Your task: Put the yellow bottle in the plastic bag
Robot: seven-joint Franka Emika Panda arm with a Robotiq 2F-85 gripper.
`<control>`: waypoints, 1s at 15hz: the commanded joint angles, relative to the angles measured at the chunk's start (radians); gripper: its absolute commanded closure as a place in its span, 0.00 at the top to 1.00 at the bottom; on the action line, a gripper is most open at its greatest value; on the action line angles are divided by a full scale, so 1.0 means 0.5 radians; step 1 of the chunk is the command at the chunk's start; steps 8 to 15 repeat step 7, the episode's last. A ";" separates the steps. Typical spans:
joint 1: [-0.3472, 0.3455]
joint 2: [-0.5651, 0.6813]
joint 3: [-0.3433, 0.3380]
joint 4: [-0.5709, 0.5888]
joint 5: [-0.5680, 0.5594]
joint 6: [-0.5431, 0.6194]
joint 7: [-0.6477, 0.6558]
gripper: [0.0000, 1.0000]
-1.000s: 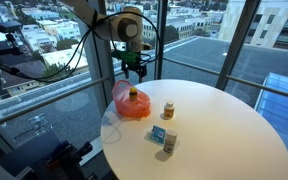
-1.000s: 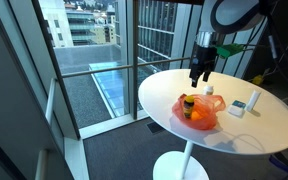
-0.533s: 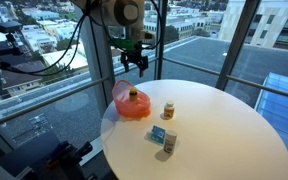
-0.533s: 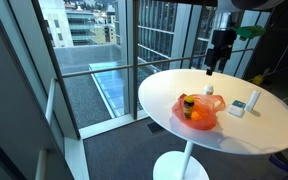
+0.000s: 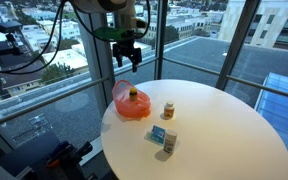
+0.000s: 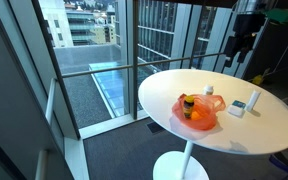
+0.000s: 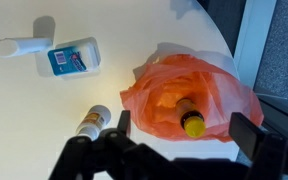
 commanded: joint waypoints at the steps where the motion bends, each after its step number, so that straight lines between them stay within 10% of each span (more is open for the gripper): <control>1: -0.018 -0.161 0.019 -0.123 0.000 -0.034 0.056 1.00; 15: -0.019 -0.136 0.019 -0.113 0.008 -0.034 0.017 1.00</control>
